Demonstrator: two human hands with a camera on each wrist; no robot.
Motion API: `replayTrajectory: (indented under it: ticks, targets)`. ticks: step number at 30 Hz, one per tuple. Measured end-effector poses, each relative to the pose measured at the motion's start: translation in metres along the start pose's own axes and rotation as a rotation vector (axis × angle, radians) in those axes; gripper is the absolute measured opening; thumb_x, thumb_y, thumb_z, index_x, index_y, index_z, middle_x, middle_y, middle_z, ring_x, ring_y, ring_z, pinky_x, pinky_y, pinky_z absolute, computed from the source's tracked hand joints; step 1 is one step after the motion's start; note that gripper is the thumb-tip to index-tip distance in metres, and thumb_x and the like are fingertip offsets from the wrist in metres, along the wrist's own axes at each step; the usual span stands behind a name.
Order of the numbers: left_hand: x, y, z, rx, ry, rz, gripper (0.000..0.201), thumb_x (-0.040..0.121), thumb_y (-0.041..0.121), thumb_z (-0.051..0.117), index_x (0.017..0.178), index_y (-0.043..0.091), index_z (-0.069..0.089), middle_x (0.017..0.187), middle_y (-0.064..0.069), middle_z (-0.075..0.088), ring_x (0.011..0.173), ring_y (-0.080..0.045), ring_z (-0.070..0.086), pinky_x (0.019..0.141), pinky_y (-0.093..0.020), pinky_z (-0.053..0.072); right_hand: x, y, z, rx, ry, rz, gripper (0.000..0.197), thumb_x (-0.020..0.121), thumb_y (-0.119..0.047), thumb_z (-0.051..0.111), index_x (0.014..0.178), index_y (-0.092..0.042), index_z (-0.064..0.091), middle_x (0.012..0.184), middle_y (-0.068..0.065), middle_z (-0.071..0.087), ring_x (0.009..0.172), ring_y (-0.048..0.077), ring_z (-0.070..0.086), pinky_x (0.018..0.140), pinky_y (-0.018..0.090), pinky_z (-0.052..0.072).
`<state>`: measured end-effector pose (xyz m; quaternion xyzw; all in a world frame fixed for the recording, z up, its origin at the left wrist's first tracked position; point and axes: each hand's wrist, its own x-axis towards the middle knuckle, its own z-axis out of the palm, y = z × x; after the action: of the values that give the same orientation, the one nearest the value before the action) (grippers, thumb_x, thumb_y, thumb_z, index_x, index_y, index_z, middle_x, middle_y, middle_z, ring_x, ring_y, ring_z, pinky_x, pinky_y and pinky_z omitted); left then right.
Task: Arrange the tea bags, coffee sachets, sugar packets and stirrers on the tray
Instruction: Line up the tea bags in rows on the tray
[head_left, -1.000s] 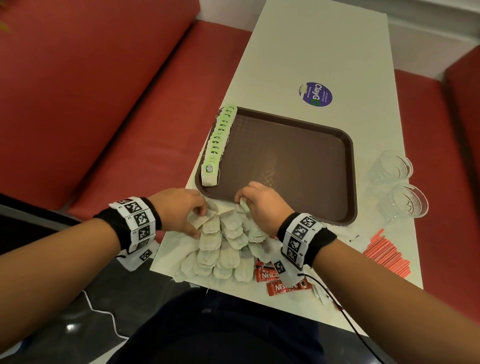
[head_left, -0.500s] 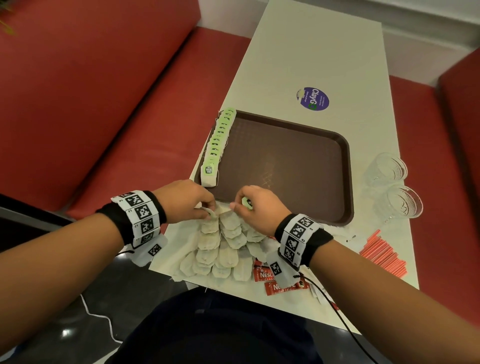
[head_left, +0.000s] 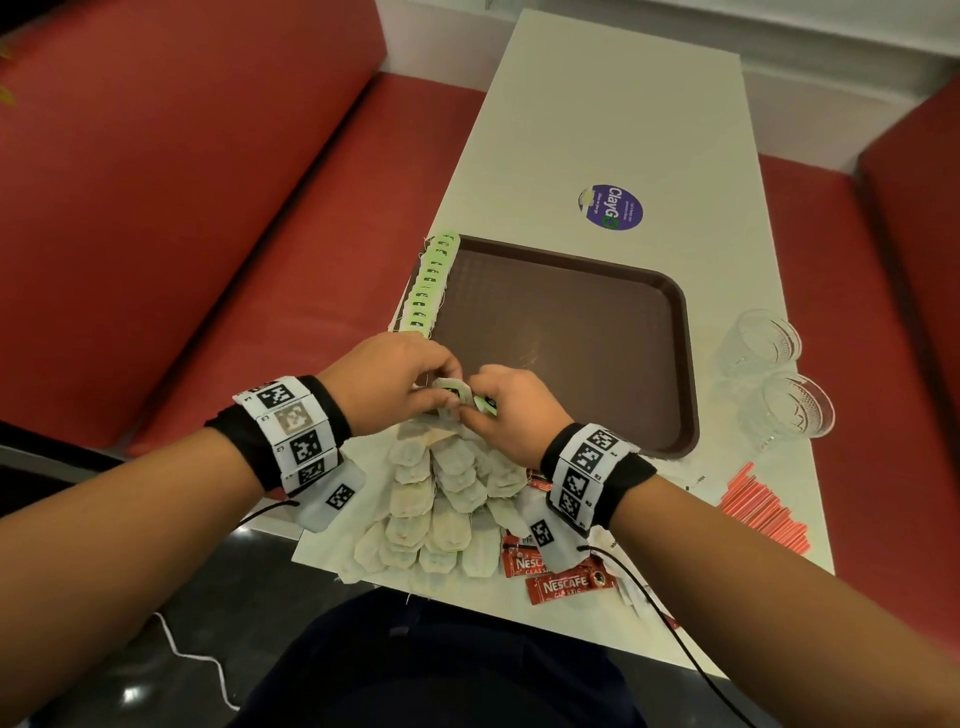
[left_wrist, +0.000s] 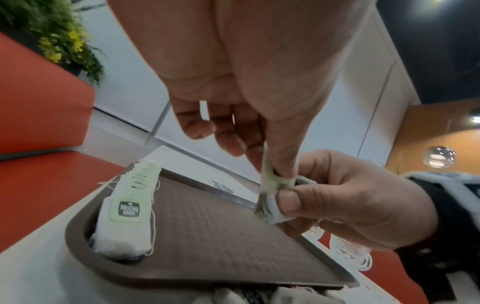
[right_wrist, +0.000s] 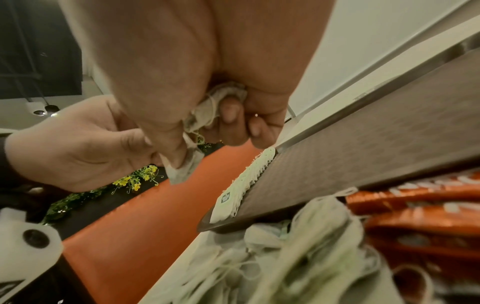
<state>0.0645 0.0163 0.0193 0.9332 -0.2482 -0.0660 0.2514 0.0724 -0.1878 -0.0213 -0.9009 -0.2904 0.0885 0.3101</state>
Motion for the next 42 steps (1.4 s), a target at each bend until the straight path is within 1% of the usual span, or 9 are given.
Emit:
replayTrajectory:
  ticks: [5, 11, 17, 22, 26, 29, 32, 36, 42]
  targets:
    - [0.008, -0.013, -0.011, 0.021, 0.043, -0.141, 0.007, 0.091, 0.027, 0.068, 0.097, 0.030, 0.069, 0.081, 0.011, 0.065, 0.076, -0.012, 0.059, 0.070, -0.032, 0.047, -0.003, -0.003, -0.006, 0.115, -0.011, 0.108, 0.014, 0.094, -0.036, 0.063, 0.089, -0.025, 0.057, 0.080, -0.013, 0.055, 0.073, 0.008, 0.051, 0.064, 0.023, 0.036]
    - [0.025, -0.049, -0.021, 0.129, -0.047, -0.359, 0.020, 0.100, 0.028, 0.055, 0.115, 0.025, 0.068, 0.096, 0.004, 0.068, 0.094, -0.022, 0.062, 0.080, -0.034, 0.048, -0.008, -0.002, -0.013, 0.244, -0.118, 0.183, 0.016, 0.095, -0.011, 0.041, 0.087, -0.014, 0.054, 0.070, -0.010, 0.052, 0.061, 0.003, 0.044, 0.058, 0.022, 0.034]
    - [0.041, -0.064, 0.001, 0.132, -0.294, -0.434, 0.023, 0.099, 0.026, 0.058, 0.119, 0.020, 0.067, 0.088, 0.003, 0.062, 0.086, -0.019, 0.056, 0.076, -0.028, 0.043, -0.001, 0.000, -0.014, 0.177, -0.128, 0.223, 0.011, 0.093, -0.008, 0.046, 0.094, -0.015, 0.055, 0.078, -0.004, 0.058, 0.065, 0.014, 0.052, 0.056, 0.027, 0.041]
    - [0.044, -0.071, 0.007, 0.175, -0.185, -0.534, 0.017, 0.092, 0.032, 0.066, 0.108, 0.027, 0.067, 0.092, 0.009, 0.067, 0.091, -0.017, 0.062, 0.082, -0.034, 0.052, 0.000, 0.002, -0.013, 0.163, -0.118, 0.233, 0.015, 0.090, -0.008, 0.052, 0.099, -0.020, 0.055, 0.083, -0.008, 0.058, 0.069, 0.008, 0.055, 0.055, 0.019, 0.041]
    - [0.039, -0.069, 0.010, 0.194, -0.124, -0.512, 0.027, 0.084, 0.037, 0.075, 0.103, 0.027, 0.058, 0.095, 0.008, 0.063, 0.089, -0.018, 0.060, 0.079, -0.036, 0.051, 0.000, 0.006, -0.010, 0.175, -0.115, 0.248, 0.022, 0.089, -0.009, 0.054, 0.107, -0.021, 0.057, 0.095, -0.004, 0.061, 0.078, 0.011, 0.058, 0.061, 0.022, 0.046]
    - [0.035, -0.065, 0.015, 0.178, -0.207, -0.479, 0.034, 0.076, 0.042, 0.081, 0.095, 0.029, 0.056, 0.090, 0.010, 0.061, 0.083, -0.015, 0.059, 0.075, -0.034, 0.051, 0.001, 0.007, -0.009, 0.183, -0.119, 0.259, 0.029, 0.090, -0.009, 0.056, 0.114, -0.023, 0.058, 0.107, -0.002, 0.063, 0.089, 0.015, 0.062, 0.074, 0.028, 0.054]
    - [0.032, -0.066, 0.018, 0.183, -0.241, -0.500, 0.032, 0.075, 0.043, 0.082, 0.088, 0.028, 0.057, 0.087, 0.007, 0.064, 0.080, -0.016, 0.061, 0.074, -0.033, 0.052, 0.005, 0.009, -0.008, 0.159, -0.102, 0.228, 0.027, 0.090, -0.009, 0.058, 0.113, -0.021, 0.062, 0.107, -0.005, 0.063, 0.093, 0.012, 0.059, 0.080, 0.024, 0.049]
    - [0.030, -0.065, 0.022, 0.191, -0.229, -0.502, 0.031, 0.076, 0.047, 0.079, 0.085, 0.027, 0.057, 0.086, 0.006, 0.065, 0.080, -0.019, 0.063, 0.074, -0.033, 0.053, 0.008, 0.010, -0.009, 0.149, -0.050, 0.225, 0.013, 0.093, -0.012, 0.062, 0.104, -0.019, 0.065, 0.086, -0.013, 0.056, 0.071, -0.001, 0.050, 0.063, 0.008, 0.035]
    - [0.029, -0.056, 0.017, 0.270, -0.197, -0.430, 0.023, 0.086, 0.053, 0.068, 0.090, 0.030, 0.066, 0.088, 0.010, 0.066, 0.084, -0.014, 0.062, 0.071, -0.030, 0.050, 0.009, 0.010, -0.009, 0.145, -0.017, 0.233, 0.003, 0.094, -0.020, 0.065, 0.093, -0.022, 0.065, 0.070, -0.013, 0.053, 0.060, 0.002, 0.047, 0.053, 0.010, 0.034]
